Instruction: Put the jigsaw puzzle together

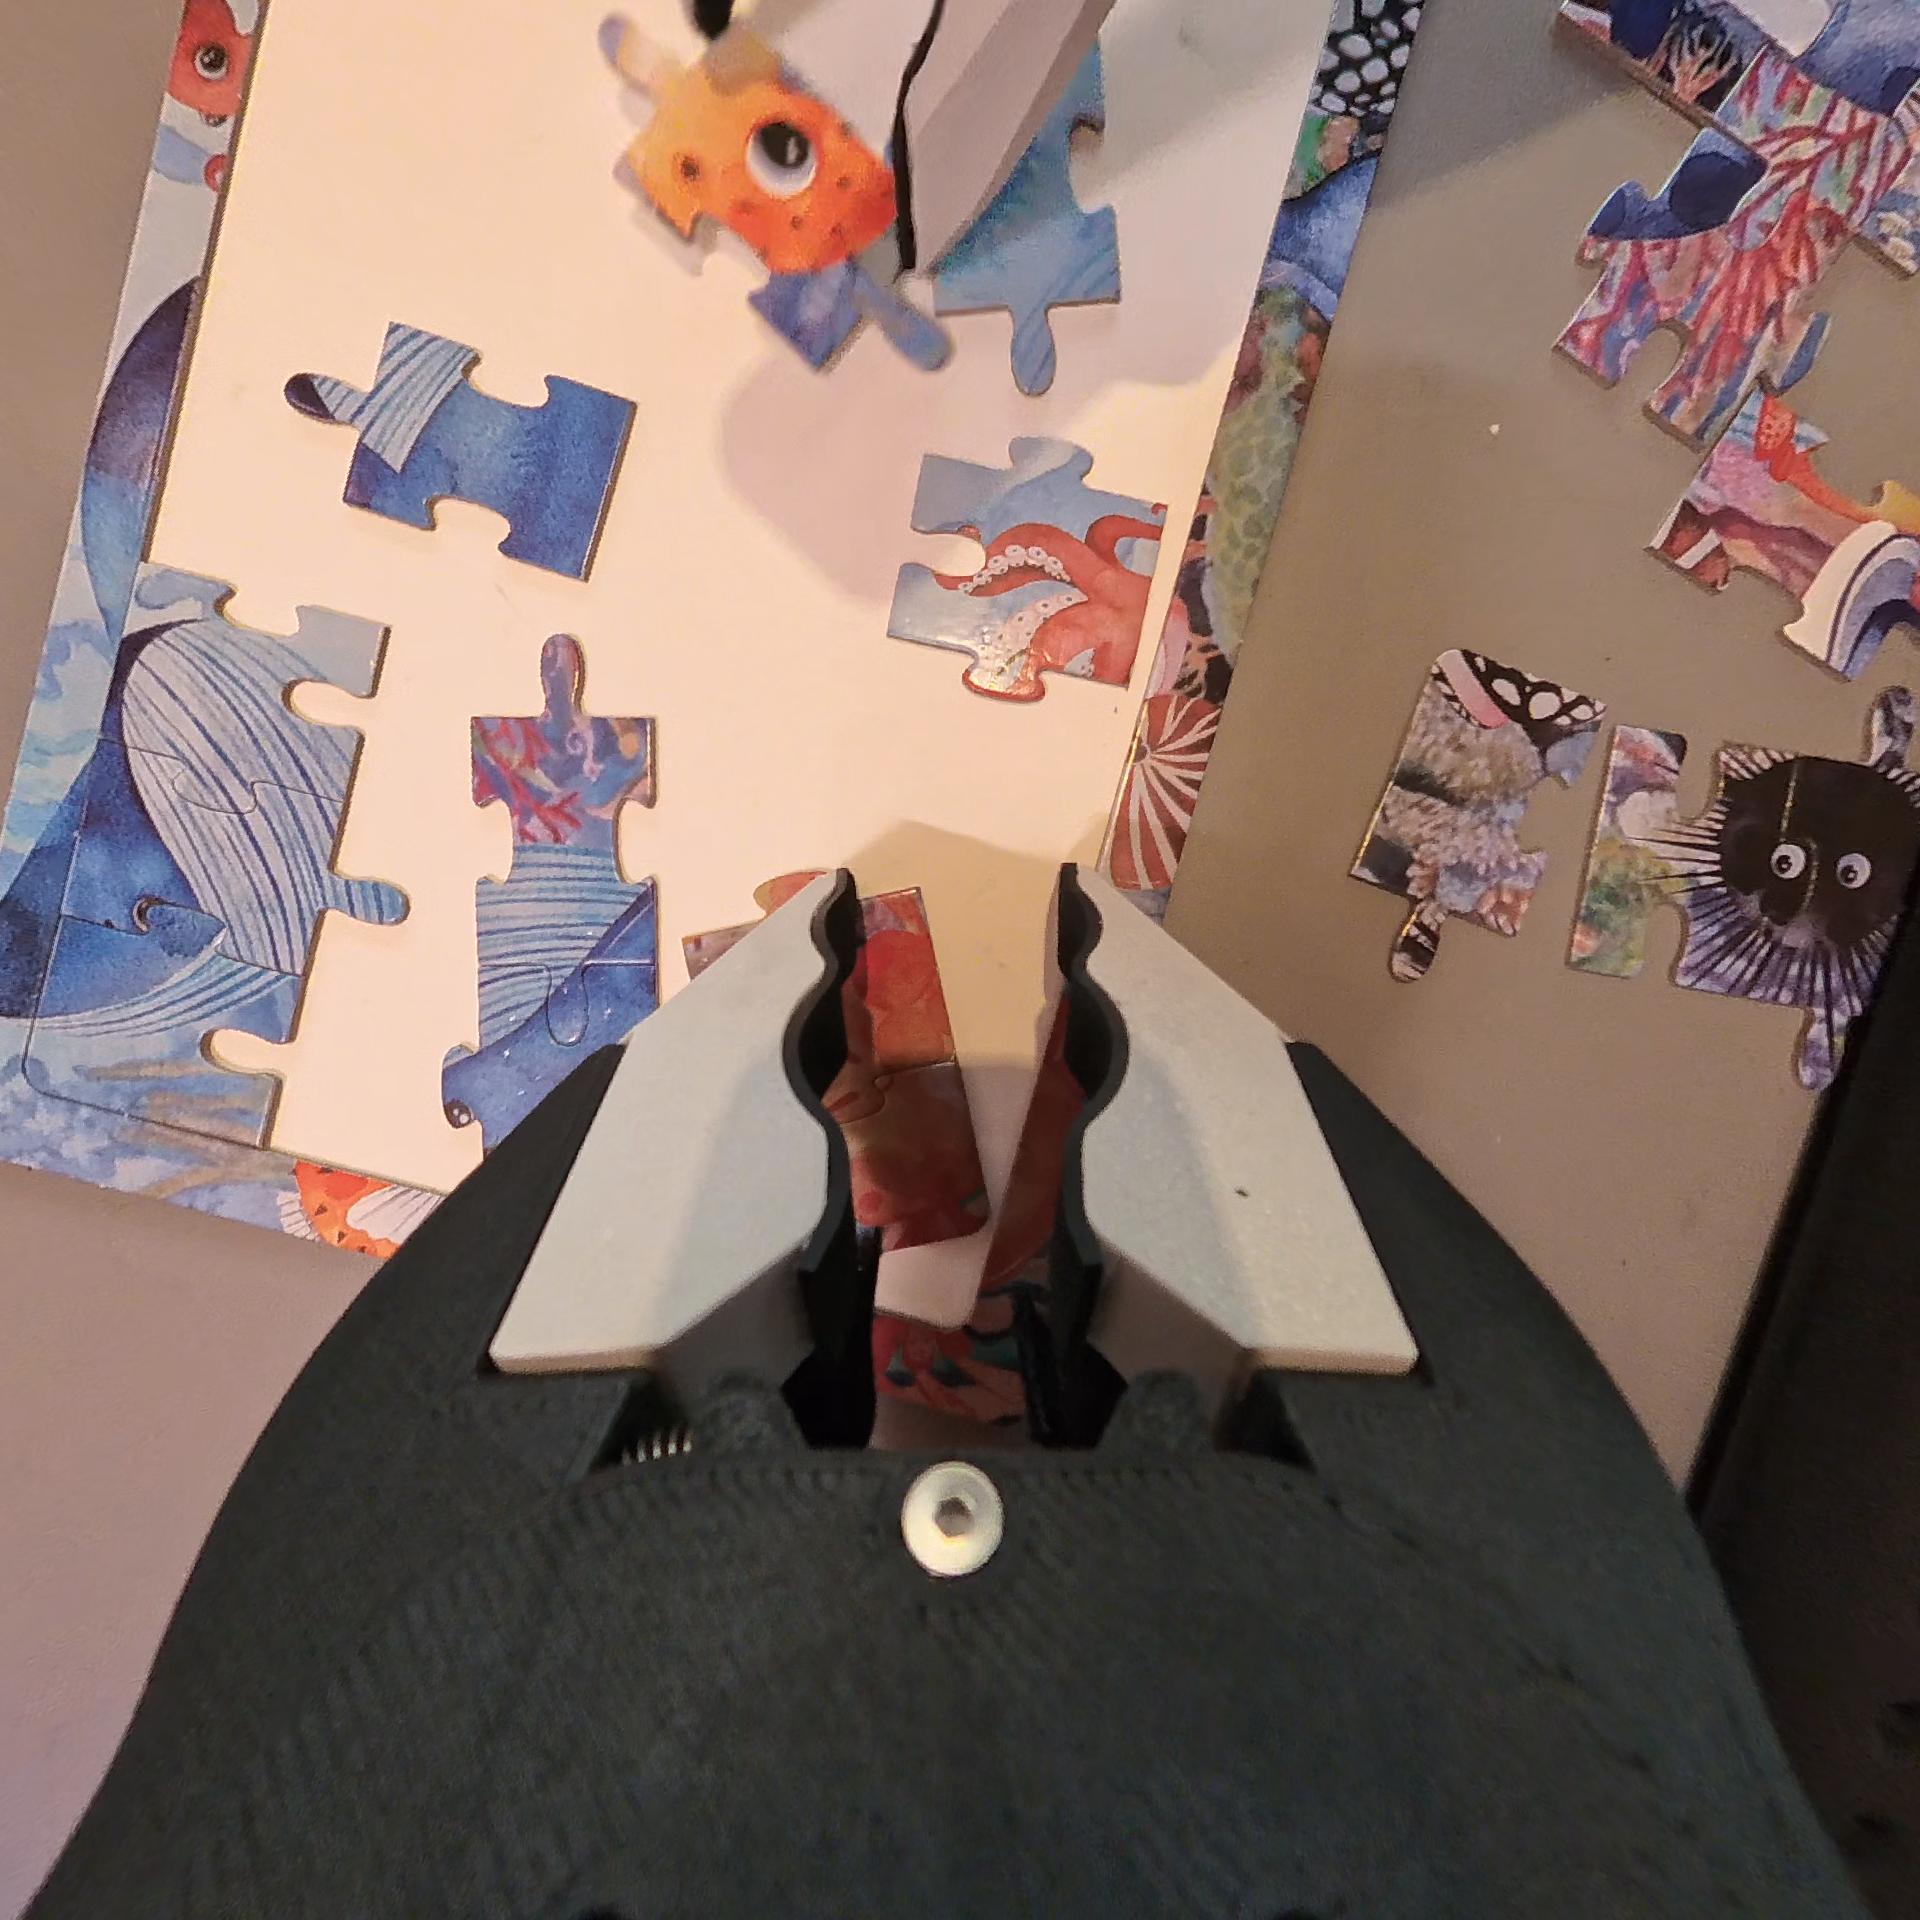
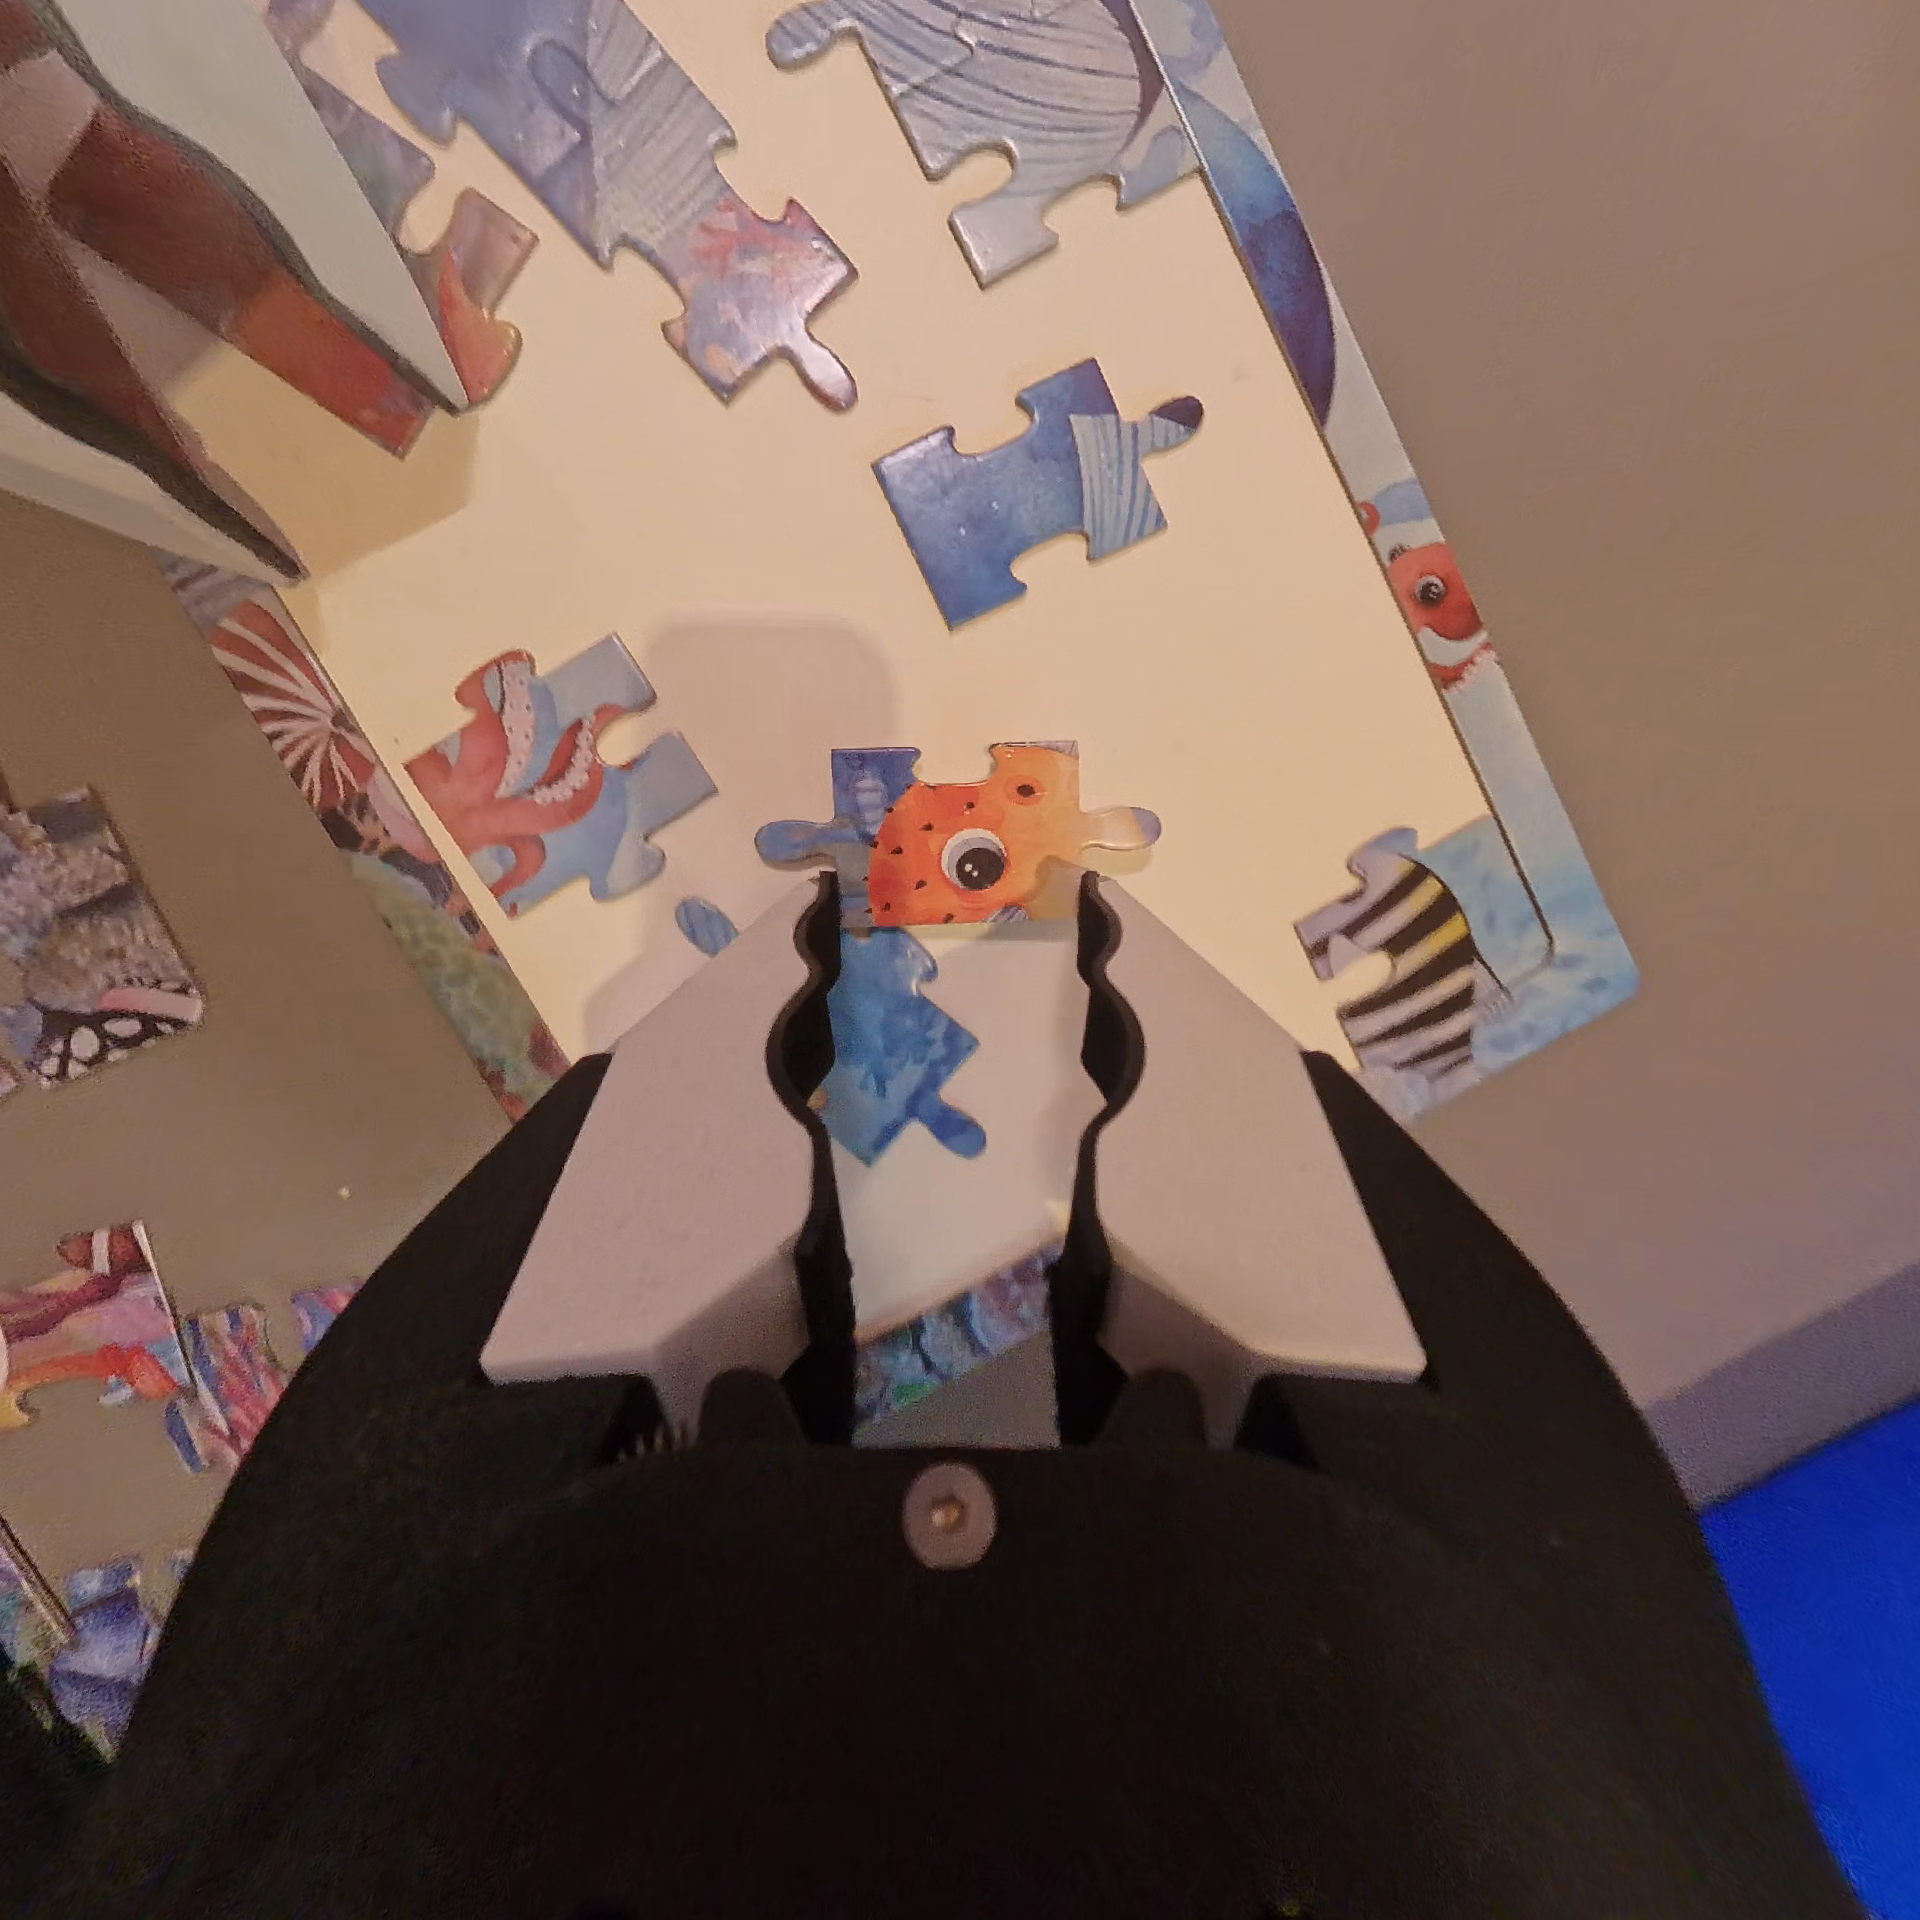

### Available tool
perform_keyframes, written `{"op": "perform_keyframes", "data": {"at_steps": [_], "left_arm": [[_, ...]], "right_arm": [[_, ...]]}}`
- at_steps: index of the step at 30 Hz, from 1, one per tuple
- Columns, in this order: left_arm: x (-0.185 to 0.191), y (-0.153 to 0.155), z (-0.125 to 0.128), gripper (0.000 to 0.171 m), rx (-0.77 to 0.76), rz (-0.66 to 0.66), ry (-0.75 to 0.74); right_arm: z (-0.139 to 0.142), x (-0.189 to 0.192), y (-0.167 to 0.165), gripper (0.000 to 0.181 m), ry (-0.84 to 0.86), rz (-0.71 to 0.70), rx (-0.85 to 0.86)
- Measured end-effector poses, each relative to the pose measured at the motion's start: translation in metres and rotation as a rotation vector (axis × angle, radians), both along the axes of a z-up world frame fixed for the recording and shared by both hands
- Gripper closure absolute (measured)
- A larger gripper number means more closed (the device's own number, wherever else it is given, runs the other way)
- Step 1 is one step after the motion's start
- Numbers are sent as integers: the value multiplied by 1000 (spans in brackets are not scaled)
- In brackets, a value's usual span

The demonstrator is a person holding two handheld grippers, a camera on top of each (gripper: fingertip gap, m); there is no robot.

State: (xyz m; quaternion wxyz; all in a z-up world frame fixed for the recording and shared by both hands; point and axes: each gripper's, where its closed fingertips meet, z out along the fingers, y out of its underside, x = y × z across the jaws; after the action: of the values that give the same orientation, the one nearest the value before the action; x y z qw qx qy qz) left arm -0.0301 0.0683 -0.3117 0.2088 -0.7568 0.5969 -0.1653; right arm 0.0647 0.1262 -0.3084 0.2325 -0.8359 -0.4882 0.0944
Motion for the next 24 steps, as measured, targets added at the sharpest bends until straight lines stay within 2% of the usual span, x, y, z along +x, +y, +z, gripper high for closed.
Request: {"op": "perform_keyframes", "data": {"at_steps": [4, 8, 12, 15, 19, 24], "left_arm": [[0, 1, 1, 132, -16, -2, -10], [0, 1, 3, 127, -12, -4, -12], [12, -2, 13, 127, -14, -20, -72], [33, -13, 36, 127, -55, -37, -207], [60, -32, 70, 129, -123, -63, -386], [82, -53, 86, 131, -221, -80, -528]], "right_arm": [[15, 25, -12, 137, 41, -32, 12], [29, 71, -28, 138, 75, -90, 8], [42, 89, -48, 137, 84, 18, 92], [57, 75, -66, 137, 41, 182, 226], [68, 45, -85, 137, -101, 378, 391], [75, 8, -108, 137, -209, 568, 533]]}}
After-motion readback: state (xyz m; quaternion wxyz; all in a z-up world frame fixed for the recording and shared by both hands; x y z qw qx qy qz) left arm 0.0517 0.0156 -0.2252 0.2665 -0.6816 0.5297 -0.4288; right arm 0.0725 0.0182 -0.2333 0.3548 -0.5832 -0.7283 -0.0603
